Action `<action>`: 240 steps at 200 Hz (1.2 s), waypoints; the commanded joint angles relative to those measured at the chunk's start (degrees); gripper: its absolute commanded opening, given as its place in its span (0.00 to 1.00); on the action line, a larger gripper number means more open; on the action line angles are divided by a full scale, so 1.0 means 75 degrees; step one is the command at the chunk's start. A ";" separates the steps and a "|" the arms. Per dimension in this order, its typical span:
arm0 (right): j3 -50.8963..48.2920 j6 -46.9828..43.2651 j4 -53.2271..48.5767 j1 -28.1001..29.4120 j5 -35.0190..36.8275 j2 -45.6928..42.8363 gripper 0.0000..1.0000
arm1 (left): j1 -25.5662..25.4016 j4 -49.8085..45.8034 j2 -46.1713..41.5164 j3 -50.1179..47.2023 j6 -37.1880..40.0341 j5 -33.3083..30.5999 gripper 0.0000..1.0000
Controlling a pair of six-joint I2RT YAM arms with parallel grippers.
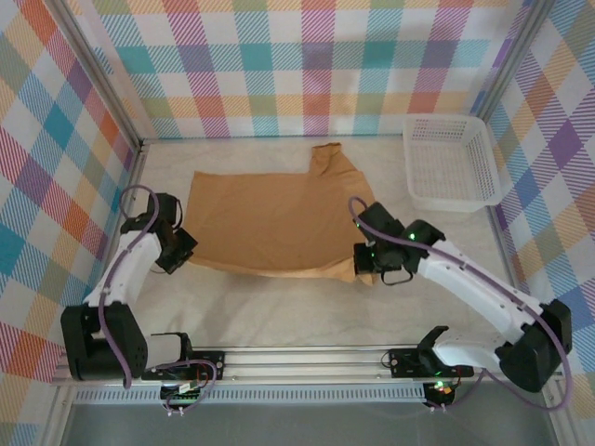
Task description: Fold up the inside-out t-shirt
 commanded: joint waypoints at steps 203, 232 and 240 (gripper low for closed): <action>0.4132 -0.1817 0.0207 -0.2695 -0.1425 0.5111 0.43 | -0.0319 -0.0521 0.3938 0.3313 0.1053 -0.1148 0.61; 0.1506 -0.1884 0.0983 -0.2566 -0.2225 0.3765 0.47 | -0.0516 0.0643 0.2649 0.1680 0.0823 0.0179 0.61; 0.1019 -0.1895 0.1212 -0.2534 -0.2303 0.3625 0.47 | -0.0511 0.0892 0.2603 0.1449 0.0792 0.0507 0.61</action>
